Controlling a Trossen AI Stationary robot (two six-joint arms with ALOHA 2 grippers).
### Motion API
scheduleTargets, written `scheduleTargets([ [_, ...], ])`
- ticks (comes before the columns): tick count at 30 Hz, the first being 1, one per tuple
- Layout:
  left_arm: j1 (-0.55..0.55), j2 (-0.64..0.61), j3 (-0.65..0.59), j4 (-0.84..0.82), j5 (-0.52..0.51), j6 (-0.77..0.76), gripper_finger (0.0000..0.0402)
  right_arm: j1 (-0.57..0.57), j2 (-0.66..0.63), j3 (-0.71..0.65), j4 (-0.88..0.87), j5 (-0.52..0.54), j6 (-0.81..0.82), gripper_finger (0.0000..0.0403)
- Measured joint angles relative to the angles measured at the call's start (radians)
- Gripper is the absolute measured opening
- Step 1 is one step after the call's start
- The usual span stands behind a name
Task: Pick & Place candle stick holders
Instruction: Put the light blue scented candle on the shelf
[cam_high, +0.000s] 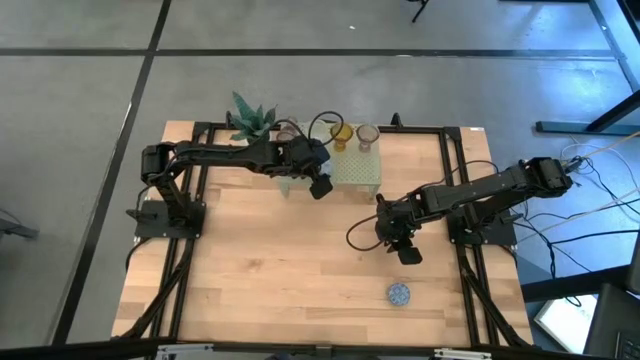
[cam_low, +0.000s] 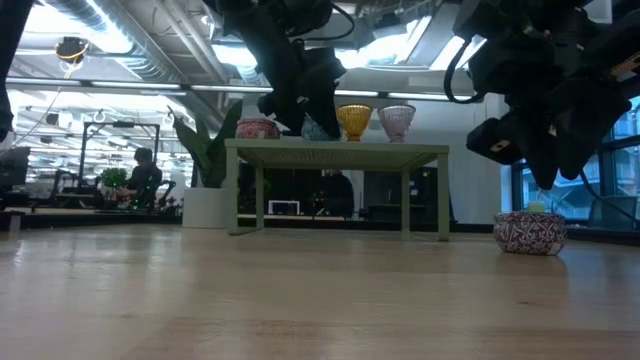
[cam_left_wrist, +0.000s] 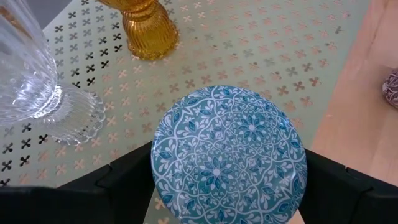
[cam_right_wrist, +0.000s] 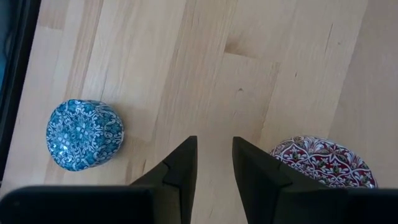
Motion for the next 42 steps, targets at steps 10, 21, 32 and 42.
scheduleTargets([
  [10,0.0,0.0,0.0,0.0,0.013,0.001,0.0317,0.0,0.0,0.0,0.0,0.0,0.0,0.0104],
  [21,-0.007,0.0,0.0,0.0,0.01,0.053,0.0318,0.0,0.0,0.0,0.001,0.0,0.0,0.0104],
  [32,-0.013,0.0,0.001,0.0,0.01,0.073,0.0318,0.0,0.0,0.0,0.001,0.0,0.0,0.0104],
  [42,-0.013,0.0,0.001,0.0,-0.025,0.085,0.0343,0.0,0.0,0.0,0.001,0.0,0.0,0.0104],
])
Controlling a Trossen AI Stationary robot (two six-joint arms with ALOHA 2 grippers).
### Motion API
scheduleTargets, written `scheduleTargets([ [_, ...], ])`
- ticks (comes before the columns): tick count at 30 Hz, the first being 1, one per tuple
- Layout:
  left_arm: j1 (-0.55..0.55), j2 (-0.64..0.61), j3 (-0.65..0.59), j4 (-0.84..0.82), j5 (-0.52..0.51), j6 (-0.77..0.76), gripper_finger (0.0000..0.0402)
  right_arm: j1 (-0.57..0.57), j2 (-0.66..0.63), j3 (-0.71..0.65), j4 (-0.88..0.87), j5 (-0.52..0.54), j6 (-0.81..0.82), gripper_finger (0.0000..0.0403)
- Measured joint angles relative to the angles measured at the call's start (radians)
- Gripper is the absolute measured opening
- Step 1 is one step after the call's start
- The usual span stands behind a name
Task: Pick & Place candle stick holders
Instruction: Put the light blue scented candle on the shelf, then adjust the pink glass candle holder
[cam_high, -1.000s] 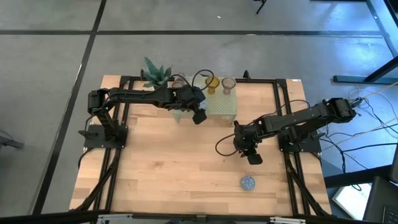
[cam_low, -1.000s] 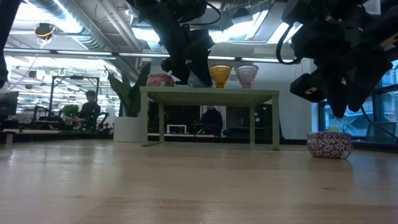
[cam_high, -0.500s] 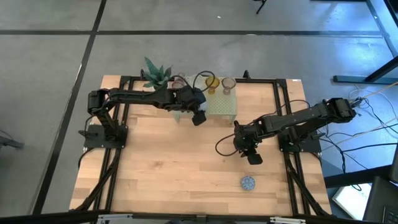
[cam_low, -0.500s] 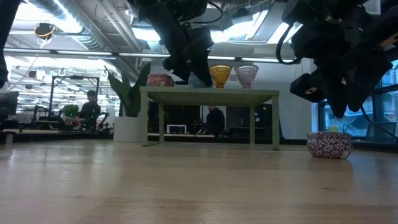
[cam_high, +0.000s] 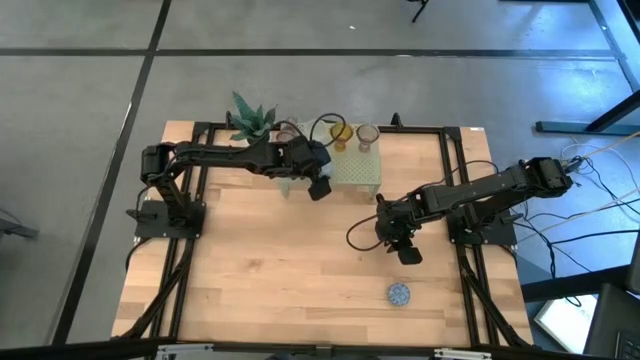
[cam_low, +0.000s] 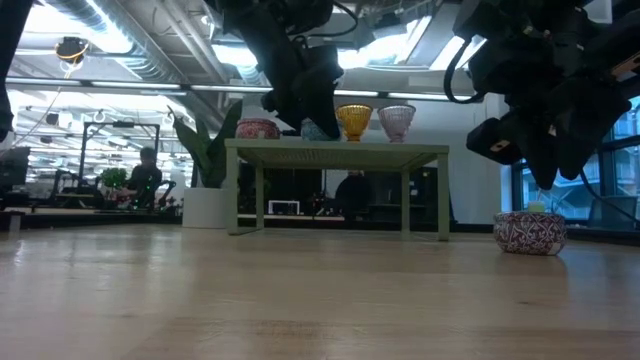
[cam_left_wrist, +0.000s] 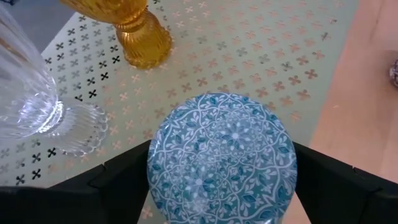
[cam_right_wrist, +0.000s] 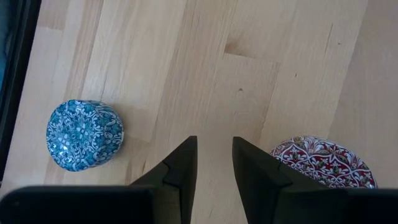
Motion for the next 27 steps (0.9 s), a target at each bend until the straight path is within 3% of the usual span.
scheduleTargets([
  [18,-0.089,-0.031,0.0,0.007,-0.161,0.092,0.0354,0.0,0.0,0.0,-0.002,0.0,0.0,0.0104],
  [27,-0.171,-0.122,0.0,-0.017,-0.359,0.151,0.0354,0.0,0.0,0.0,-0.002,0.0,0.005,0.0104],
])
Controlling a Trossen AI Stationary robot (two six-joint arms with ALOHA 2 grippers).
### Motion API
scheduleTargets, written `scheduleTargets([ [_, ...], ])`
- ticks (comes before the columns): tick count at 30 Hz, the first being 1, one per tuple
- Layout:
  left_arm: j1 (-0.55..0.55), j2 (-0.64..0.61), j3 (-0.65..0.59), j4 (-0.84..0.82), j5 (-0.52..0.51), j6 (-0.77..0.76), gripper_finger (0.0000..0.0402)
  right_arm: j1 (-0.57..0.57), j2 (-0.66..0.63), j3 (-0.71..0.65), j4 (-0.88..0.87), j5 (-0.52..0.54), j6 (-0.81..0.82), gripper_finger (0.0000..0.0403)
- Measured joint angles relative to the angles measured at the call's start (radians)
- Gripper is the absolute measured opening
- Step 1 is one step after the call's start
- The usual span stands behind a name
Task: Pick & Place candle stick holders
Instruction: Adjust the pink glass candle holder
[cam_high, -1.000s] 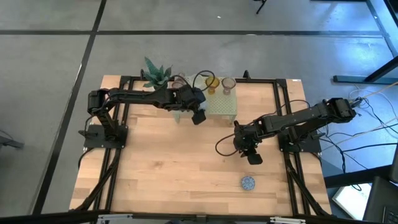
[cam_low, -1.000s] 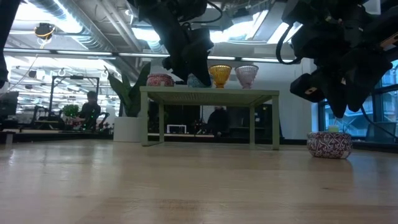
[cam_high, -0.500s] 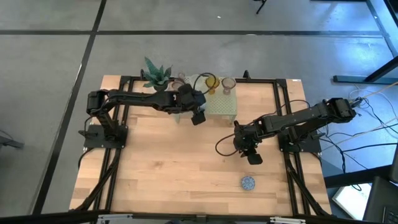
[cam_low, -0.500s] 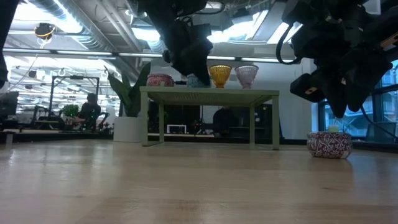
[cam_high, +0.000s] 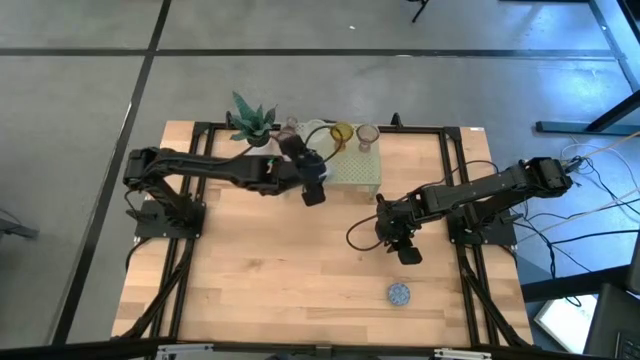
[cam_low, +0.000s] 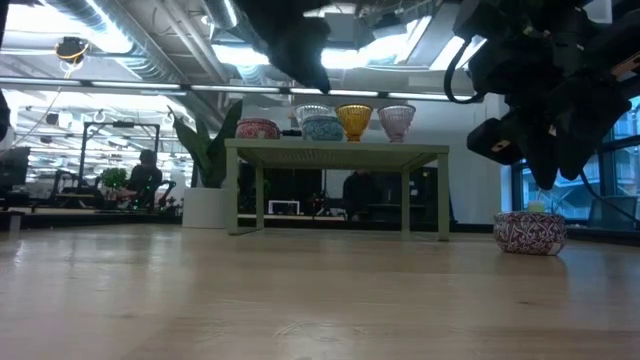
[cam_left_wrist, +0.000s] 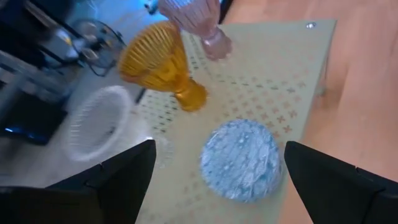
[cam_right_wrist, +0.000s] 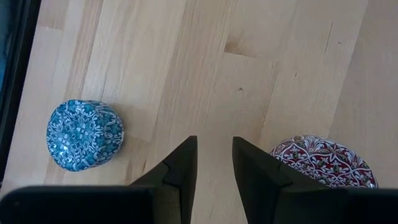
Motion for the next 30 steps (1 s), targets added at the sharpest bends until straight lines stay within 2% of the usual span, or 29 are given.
scheduleTargets([
  [8,-0.054,-0.105,0.0,-0.133,-0.163,0.092,0.0354,0.0,0.0,0.0,0.002,0.0,0.018,0.0104],
  [12,-0.039,-0.125,0.0,-0.179,-0.224,0.164,0.0354,0.0,0.0,0.0,0.003,0.0,0.018,0.0104],
  [15,-0.002,-0.126,0.0,-0.222,-0.202,0.236,0.0354,0.0,0.0,0.0,0.008,0.0,0.018,0.0104],
  [20,0.072,-0.119,0.0,-0.283,-0.089,0.303,0.0354,0.0,0.0,0.0,0.014,0.0,0.018,0.0104],
  [30,0.219,-0.119,0.0,-0.282,-0.058,0.426,0.0354,0.0,0.0,0.0,0.016,0.001,0.018,0.0104],
])
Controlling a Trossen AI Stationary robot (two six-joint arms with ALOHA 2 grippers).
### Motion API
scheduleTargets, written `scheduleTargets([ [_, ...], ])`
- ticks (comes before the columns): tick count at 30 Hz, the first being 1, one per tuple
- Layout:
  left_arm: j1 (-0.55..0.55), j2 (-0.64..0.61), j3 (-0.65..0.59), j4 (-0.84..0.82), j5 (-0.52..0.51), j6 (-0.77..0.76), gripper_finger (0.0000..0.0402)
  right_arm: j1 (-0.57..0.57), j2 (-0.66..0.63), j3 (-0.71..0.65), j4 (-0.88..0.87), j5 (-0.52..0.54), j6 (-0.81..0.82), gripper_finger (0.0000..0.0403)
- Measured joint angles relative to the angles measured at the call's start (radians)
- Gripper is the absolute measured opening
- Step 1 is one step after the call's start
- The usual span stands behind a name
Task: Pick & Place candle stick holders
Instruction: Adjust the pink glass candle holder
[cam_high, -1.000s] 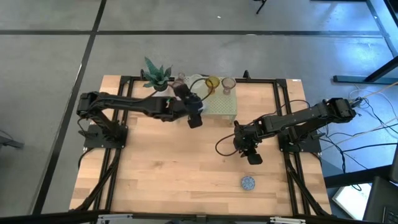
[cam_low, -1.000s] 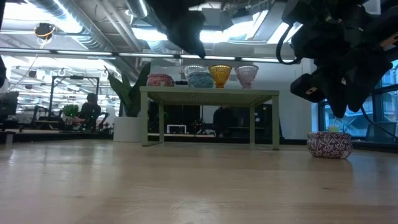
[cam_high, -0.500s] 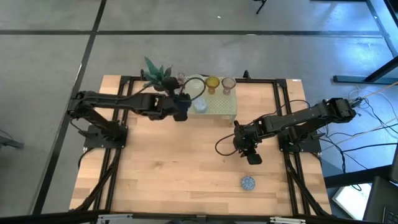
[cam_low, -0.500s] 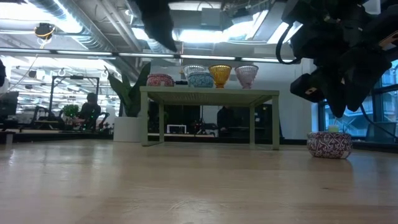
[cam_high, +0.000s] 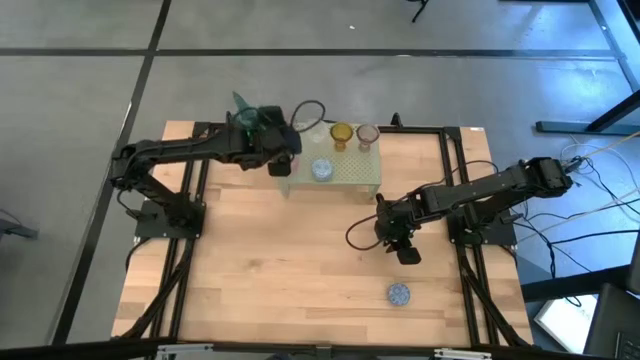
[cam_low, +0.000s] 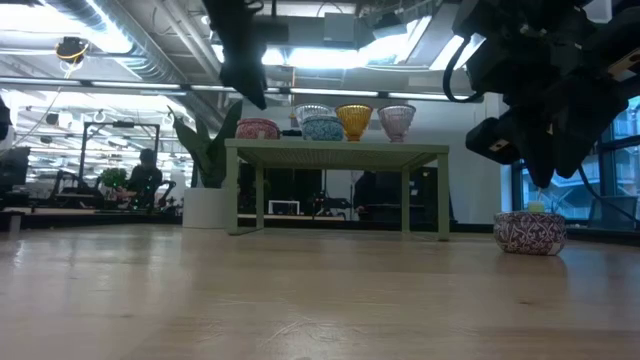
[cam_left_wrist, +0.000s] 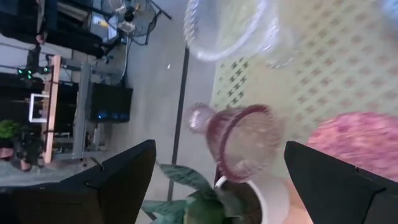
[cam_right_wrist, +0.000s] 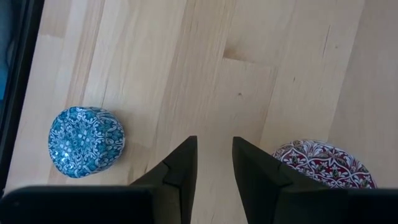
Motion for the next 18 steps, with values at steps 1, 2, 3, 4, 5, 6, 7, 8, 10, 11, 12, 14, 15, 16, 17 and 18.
scheduleTargets([
  [1,0.012,0.0,0.0,0.0,0.007,0.004,0.0354,0.0,0.0,0.0,0.001,0.0,0.0,0.0104],
  [2,0.023,0.0,0.0,-0.001,0.012,0.005,0.0354,0.0,0.0,0.0,0.001,0.0,0.0,0.0104],
  [3,0.034,0.0,0.0,-0.001,0.012,0.004,0.0354,0.0,0.0,0.0,0.002,0.0,0.0,0.0104],
  [4,0.043,0.0,0.0,0.0,0.012,0.004,0.0354,0.0,0.0,0.0,0.002,0.0,0.0,0.0104],
  [5,0.052,0.0,0.0,0.0,0.016,0.004,0.0354,0.0,0.0,0.0,0.002,0.0,0.0,0.0104],
  [6,0.06,0.0,0.0,-0.001,0.024,0.004,0.0354,0.0,0.0,0.0,0.002,0.0,0.0,0.0104],
  [7,0.067,0.0,0.0,0.0,0.039,0.004,0.0354,0.0,0.0,0.0,0.002,0.0,0.0,0.0104],
  [8,0.073,0.002,0.0,0.001,0.059,0.003,0.0354,0.0,0.0,0.0,0.002,0.0,0.0,0.0104],
  [10,0.083,0.011,0.0,0.005,0.084,0.003,0.0354,0.0,0.0,0.0,0.002,0.0,0.0,0.0104],
  [11,0.088,0.015,0.0,0.004,0.089,0.004,0.0354,0.0,0.0,0.0,0.002,0.0,0.0,0.0104],
  [12,0.091,0.019,0.0,0.009,0.089,0.009,0.0354,0.0,0.0,0.0,0.002,0.0,0.0,0.0104],
  [14,0.1,0.03,0.0,0.019,0.088,0.024,0.0354,0.0,0.0,0.0,0.002,0.0,-0.001,0.0104],
  [15,0.106,0.037,0.0,0.018,0.088,0.031,0.0354,0.0,0.0,0.0,0.002,0.0,0.0,0.0104],
  [16,0.111,0.045,0.0,0.017,0.088,0.037,0.0354,0.0,0.0,0.0,0.002,0.0,0.0,0.0104],
  [17,0.113,0.052,0.0,0.02,0.085,0.043,0.0354,0.0,0.0,0.0,0.002,0.0,0.0,0.0104],
  [18,0.116,0.058,0.0,0.021,0.08,0.044,0.0354,0.0,0.0,0.0,0.002,0.0,0.0,0.0104],
])
